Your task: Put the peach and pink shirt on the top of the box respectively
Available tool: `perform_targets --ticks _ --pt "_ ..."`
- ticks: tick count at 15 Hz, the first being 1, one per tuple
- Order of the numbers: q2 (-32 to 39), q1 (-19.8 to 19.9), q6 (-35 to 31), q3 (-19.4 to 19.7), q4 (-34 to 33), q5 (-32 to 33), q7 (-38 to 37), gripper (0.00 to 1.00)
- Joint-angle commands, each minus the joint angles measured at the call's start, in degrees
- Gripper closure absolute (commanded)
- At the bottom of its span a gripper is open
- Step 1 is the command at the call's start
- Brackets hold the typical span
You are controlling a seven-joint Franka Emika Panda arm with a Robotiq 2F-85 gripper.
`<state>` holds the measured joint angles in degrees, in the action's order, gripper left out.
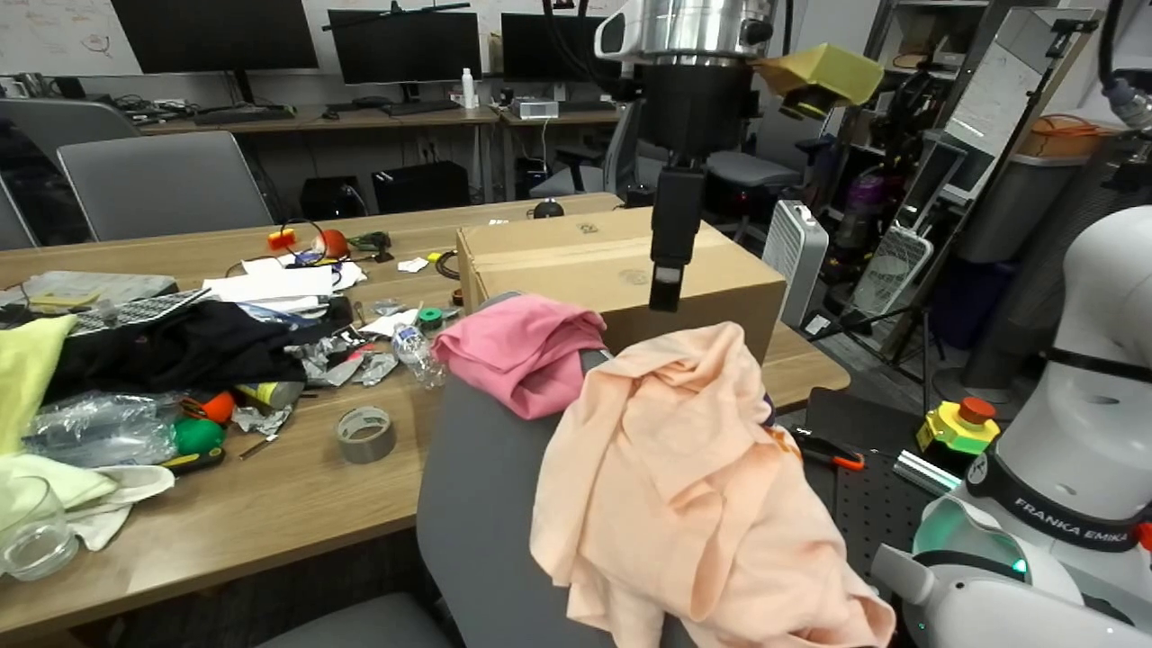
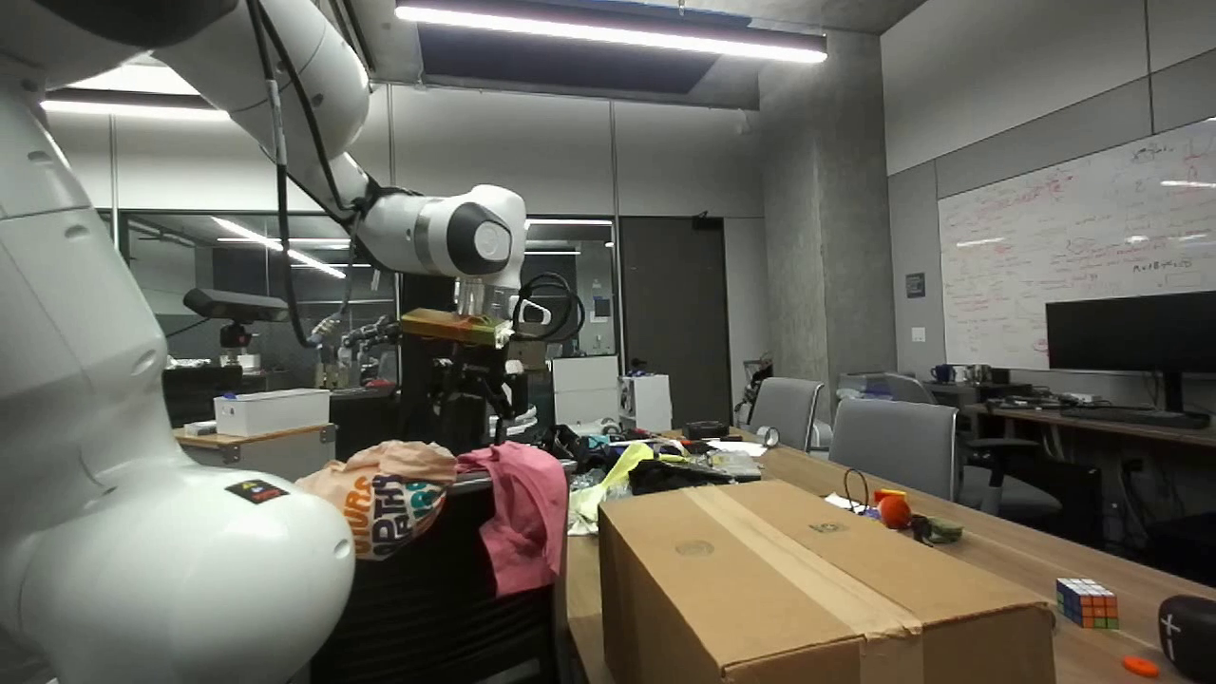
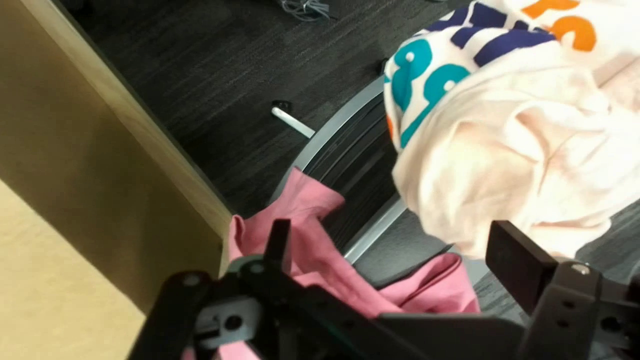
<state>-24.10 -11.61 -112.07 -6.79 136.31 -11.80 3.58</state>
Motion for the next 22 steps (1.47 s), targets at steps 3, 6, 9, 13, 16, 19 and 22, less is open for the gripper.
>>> perform_targets --ticks 3,6,9,13,16,19,22 --pt "5.4 -2.9 4.9 -1.6 -4.5 -3.0 3.1 0.00" --pt "7.4 -3.2 7.0 -2.1 -5.9 -3.6 3.5 0.00" --pt "8.9 -2.9 9.3 -2.4 -7.4 -4.3 3.6 0.00" --pt "10.7 -2.8 11.1 -2.8 -8.9 -4.9 3.2 0.00" --pt "12.4 -2.8 12.4 -3.1 -10.0 -5.1 3.1 0.00" --pt "13.9 -2.7 13.9 -3.5 -11.1 -5.5 2.7 0.00" --pt "14.9 -2.6 13.8 -4.3 -11.5 -4.3 0.7 0.00"
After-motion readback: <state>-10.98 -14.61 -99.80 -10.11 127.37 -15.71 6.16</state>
